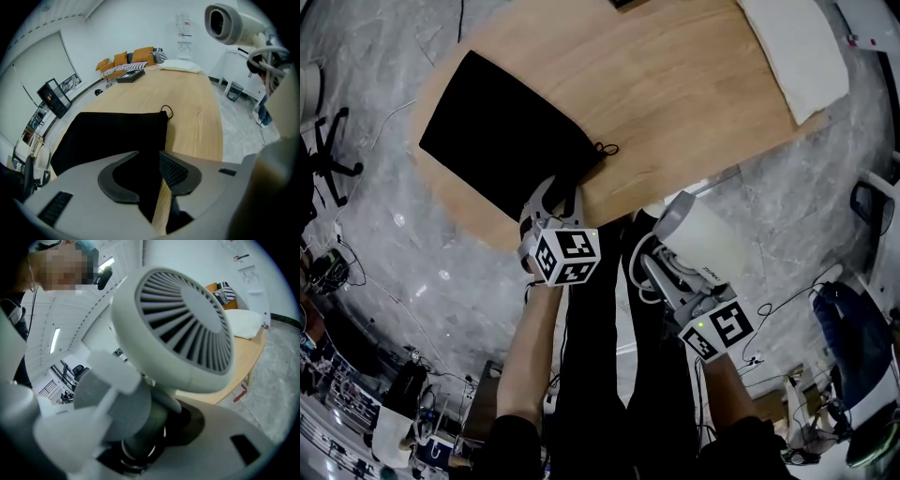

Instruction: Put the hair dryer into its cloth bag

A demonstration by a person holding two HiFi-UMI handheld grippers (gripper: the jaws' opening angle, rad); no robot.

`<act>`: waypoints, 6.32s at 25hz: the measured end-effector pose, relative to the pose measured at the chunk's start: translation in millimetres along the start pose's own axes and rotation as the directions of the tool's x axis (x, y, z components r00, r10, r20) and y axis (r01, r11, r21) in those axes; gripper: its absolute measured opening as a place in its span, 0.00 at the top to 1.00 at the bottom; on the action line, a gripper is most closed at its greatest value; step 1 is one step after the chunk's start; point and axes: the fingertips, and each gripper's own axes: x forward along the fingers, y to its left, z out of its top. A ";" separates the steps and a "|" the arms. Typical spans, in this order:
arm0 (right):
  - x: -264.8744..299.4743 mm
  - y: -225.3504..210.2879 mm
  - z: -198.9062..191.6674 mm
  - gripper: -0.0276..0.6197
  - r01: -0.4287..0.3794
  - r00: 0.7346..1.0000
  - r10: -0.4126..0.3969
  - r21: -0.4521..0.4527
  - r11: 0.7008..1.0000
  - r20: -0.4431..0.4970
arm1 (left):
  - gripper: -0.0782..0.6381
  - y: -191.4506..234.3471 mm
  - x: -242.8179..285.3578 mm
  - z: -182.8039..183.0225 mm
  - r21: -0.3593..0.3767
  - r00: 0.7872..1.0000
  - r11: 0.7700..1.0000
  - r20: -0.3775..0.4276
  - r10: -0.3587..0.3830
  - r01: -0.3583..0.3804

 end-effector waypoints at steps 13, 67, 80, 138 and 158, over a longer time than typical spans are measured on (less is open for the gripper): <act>8.3 11.3 -21.8 0.61 -0.055 0.993 0.051 -0.030 0.998 -0.107 | 0.86 22.1 -52.0 44.4 -0.083 0.965 0.964 0.095 -0.246 0.254; 163.6 31.8 -92.8 0.61 -0.320 0.681 0.321 0.127 0.939 -0.658 | 0.86 -1.7 -98.0 83.9 -0.096 0.809 0.807 0.156 -0.567 0.583; 153.9 13.0 -67.6 0.37 -0.133 0.797 0.247 0.238 0.962 -0.552 | 0.86 -4.5 -94.8 85.7 -0.098 0.811 0.809 0.162 -0.562 0.580; 114.1 -10.6 -108.5 0.61 -0.179 0.750 -0.047 -0.272 0.946 -0.660 | 0.86 0.5 -79.0 76.4 -0.019 0.872 0.873 0.072 -0.484 0.487; 153.0 -20.9 -85.4 0.56 -0.098 0.786 -0.384 -0.711 0.696 -0.484 | 0.86 9.1 -74.6 77.6 -0.063 0.872 0.872 0.108 -0.477 0.485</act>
